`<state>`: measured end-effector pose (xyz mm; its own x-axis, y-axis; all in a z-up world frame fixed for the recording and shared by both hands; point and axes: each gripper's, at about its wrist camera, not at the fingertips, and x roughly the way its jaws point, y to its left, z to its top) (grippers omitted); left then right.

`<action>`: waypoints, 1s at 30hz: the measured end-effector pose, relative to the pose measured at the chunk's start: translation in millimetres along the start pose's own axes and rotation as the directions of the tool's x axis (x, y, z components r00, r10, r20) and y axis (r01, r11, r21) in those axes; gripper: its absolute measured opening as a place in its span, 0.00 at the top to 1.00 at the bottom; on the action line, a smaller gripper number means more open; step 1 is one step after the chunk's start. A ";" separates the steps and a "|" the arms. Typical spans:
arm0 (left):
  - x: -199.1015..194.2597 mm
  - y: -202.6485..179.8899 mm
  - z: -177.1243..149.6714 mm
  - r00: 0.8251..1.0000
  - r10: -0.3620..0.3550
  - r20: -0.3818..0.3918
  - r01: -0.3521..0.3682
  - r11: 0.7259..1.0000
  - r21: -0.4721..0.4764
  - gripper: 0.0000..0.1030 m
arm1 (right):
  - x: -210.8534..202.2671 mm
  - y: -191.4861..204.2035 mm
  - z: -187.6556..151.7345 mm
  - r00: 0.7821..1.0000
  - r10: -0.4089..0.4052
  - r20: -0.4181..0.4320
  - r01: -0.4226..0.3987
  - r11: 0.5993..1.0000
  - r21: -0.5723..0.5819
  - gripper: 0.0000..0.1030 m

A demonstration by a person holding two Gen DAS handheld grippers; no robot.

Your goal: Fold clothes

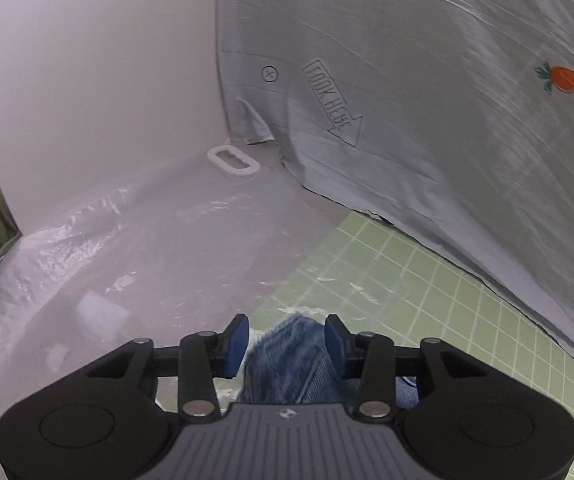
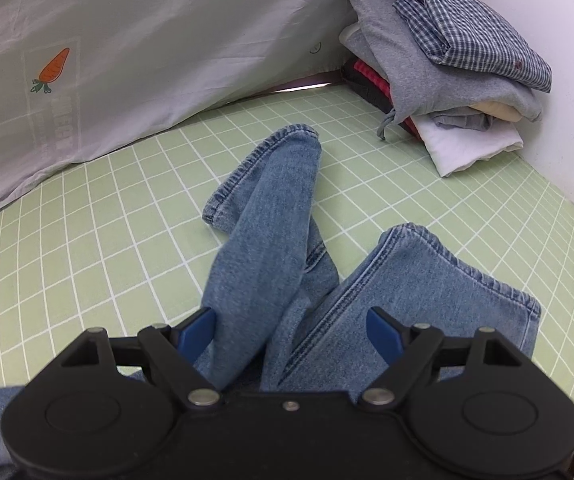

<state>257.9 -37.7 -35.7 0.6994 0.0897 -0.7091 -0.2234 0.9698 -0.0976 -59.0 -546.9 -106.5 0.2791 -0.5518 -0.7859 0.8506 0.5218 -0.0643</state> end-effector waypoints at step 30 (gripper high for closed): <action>-88.9 147.8 -171.4 0.956 -0.136 -0.259 0.063 0.961 -0.270 0.90 | -69.5 -10.8 -96.8 0.984 0.151 -0.094 -0.160 0.983 -0.094 0.18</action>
<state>46.4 58.7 -106.8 0.5230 -0.1046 -0.8459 -0.3540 0.8761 -0.3272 -130.6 -451.2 -110.7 0.3610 -0.4031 -0.8409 0.7493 0.6622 0.0043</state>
